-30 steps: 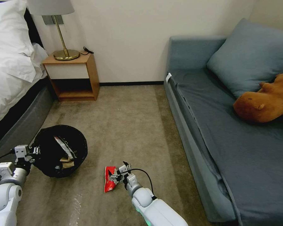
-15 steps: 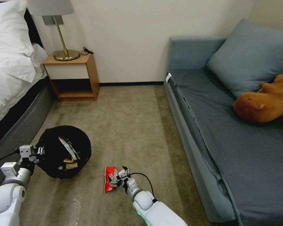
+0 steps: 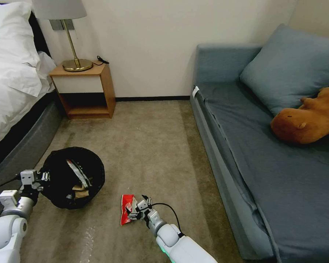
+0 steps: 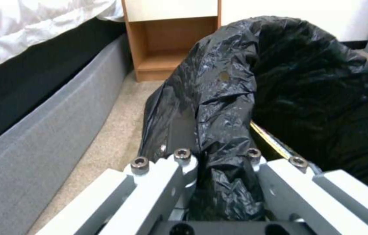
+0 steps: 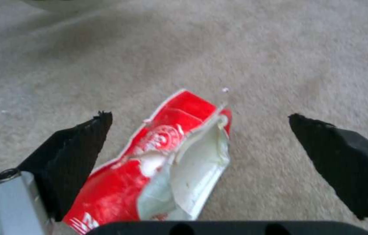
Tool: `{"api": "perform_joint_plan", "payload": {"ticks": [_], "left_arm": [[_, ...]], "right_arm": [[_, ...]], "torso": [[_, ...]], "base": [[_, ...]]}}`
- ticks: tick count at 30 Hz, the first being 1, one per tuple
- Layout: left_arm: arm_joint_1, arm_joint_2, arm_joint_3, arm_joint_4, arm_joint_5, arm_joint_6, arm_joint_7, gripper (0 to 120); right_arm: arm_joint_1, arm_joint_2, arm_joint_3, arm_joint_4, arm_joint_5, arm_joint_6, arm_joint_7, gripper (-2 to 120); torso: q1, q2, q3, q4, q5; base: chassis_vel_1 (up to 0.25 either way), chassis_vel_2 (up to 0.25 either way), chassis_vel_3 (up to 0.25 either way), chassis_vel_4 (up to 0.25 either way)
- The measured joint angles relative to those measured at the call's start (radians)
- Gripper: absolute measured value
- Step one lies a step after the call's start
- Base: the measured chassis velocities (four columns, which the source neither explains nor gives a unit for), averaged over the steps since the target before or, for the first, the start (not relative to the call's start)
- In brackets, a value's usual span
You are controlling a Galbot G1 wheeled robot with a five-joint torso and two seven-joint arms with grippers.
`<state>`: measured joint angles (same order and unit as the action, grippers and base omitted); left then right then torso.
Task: Pick up the trash bin, then pick up the garbage on the floor and place it into the trash bin.
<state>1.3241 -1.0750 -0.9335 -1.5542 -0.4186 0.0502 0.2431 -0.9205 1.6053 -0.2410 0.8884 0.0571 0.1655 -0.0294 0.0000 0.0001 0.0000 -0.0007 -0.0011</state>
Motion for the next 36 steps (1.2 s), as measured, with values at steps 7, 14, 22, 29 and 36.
{"api": "perform_joint_plan", "payload": {"ticks": [7,14,22,29,36], "left_arm": [[0.002,0.010,-0.006,0.010,-0.010,-0.007,-0.001,5],[-0.005,0.015,-0.008,0.022,-0.014,-0.012,-0.001,5],[-0.009,0.018,-0.016,0.029,-0.015,-0.012,-0.001,5],[-0.011,0.020,-0.021,0.036,-0.015,-0.012,-0.001,5],[-0.016,0.027,-0.027,0.050,-0.014,-0.012,-0.001,5]], "right_arm": [[0.005,0.000,-0.052,0.060,0.021,-0.038,0.015,77],[0.028,0.001,-0.103,0.085,0.039,-0.068,0.025,73],[0.055,0.004,-0.146,0.076,0.026,-0.092,0.024,73],[0.077,-0.013,-0.173,0.079,0.026,-0.121,0.023,86],[0.138,-0.059,-0.172,0.062,0.036,-0.131,0.020,100]], "torso": [[0.000,0.000,0.000,-0.0003,-0.0002],[0.000,0.000,0.000,0.0008,0.0015],[0.000,0.000,0.000,0.0014,0.0025],[0.000,0.000,0.000,0.0023,0.0043],[0.000,-0.001,0.000,0.0010,0.0021]], "base": [[0.000,0.000,0.000,0.000],[0.000,0.000,0.000,0.000],[0.000,0.000,0.000,0.000],[0.000,0.000,0.000,0.000],[0.000,0.000,0.000,0.000]]}}
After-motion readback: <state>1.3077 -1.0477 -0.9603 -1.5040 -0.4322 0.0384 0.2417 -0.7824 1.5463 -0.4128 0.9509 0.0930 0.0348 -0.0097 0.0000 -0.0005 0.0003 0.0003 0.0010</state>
